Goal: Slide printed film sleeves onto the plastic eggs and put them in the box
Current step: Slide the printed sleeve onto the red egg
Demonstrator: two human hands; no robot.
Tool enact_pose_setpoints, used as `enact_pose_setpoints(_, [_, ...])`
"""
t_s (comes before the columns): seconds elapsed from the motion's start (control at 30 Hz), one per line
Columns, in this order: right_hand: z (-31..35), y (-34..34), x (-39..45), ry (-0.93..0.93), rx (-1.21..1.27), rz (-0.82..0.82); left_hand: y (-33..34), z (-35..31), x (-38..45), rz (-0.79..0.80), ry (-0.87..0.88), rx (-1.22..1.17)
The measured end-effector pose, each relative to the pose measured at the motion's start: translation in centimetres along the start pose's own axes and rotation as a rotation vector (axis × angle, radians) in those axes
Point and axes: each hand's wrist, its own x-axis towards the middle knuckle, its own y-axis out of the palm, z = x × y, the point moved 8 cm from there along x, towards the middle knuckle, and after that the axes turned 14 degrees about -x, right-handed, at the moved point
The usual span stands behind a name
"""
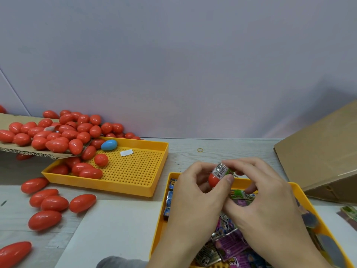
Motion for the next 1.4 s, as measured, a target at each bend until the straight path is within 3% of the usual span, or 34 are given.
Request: enact_pose_setpoints(1.4, [0.16, -0.12, -0.10, -0.014, 0.005, 0.025, 0.31, 0.28, -0.13, 0.078, -0.014, 0.047])
